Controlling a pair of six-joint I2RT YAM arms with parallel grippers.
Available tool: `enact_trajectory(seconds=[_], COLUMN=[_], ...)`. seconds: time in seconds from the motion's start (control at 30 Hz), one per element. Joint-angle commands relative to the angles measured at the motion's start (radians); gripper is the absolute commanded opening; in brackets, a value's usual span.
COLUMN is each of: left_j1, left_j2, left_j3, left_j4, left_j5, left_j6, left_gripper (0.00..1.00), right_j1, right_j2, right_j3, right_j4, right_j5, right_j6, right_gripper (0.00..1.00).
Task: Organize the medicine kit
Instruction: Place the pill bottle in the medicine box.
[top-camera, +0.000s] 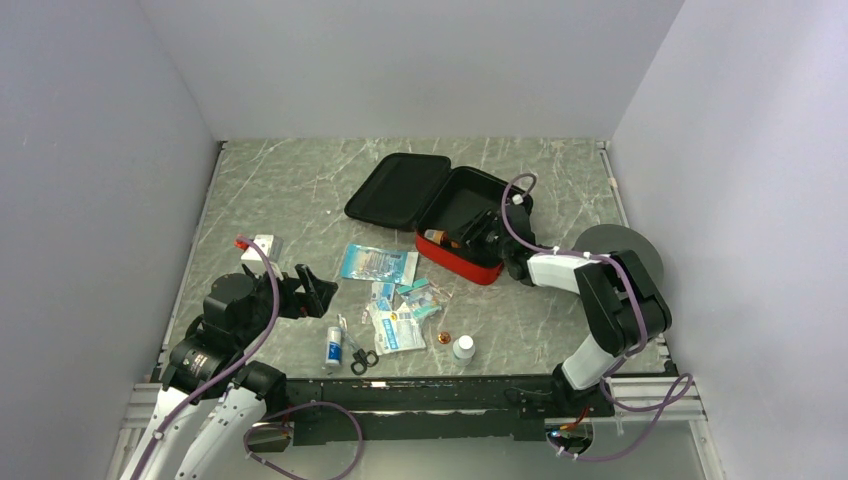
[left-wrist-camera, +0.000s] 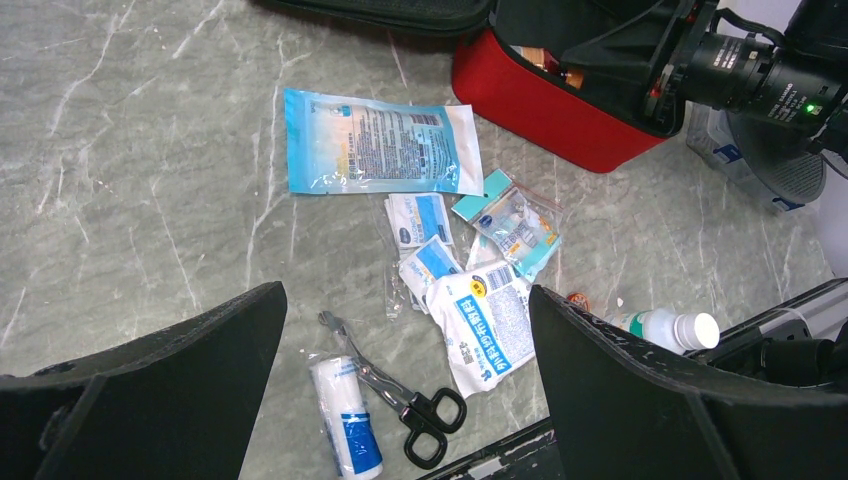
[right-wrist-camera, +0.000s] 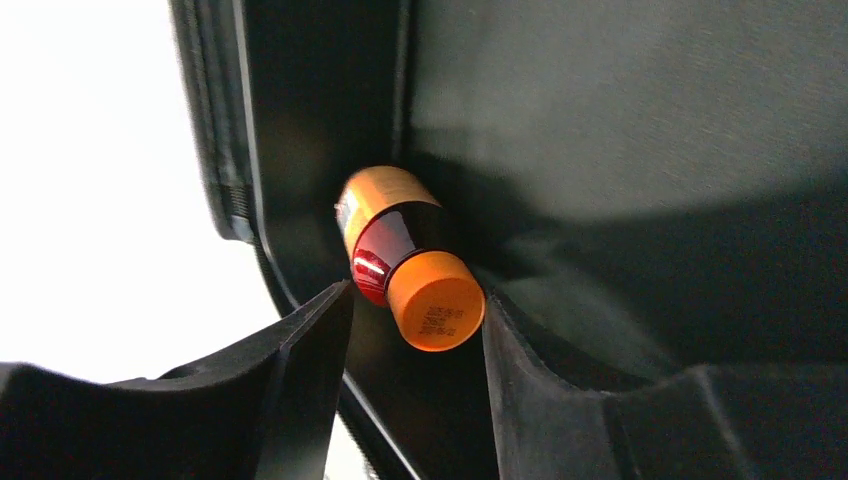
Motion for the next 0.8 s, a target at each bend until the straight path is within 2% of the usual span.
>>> enact_trajectory(seconds=[0.0,0.3,0.5,0.77], left_j1=[-0.004,-0.004,-0.004,-0.004], left_j2=[-0.004,-0.005,-0.005,-0.003], left_j3=[0.027,0.027,0.027,0.027], left_j4=[0.025,0.027,0.028,0.026], left_j5=[0.013,0.010,0.011,0.009], left_j6=[-0.005,-0.006,-0.007,-0.007], left_gripper=[0.99,0.99,0.99,0.98], right_j1=[0.005,0.006,0.016,0.032], right_j2=[-0.040,-0.164,-0.260,-0.418], right_j3=[0.048,0.116,0.224,0.284], right_j4=[-0.111,-0.338,-0.585,-0.782], right_j5=[0.015,0.088,0.170,0.224], right_j6=[-0.074,-0.200,-0.334,-0.502], right_gripper=[0.56,0.64,0.69,0.73])
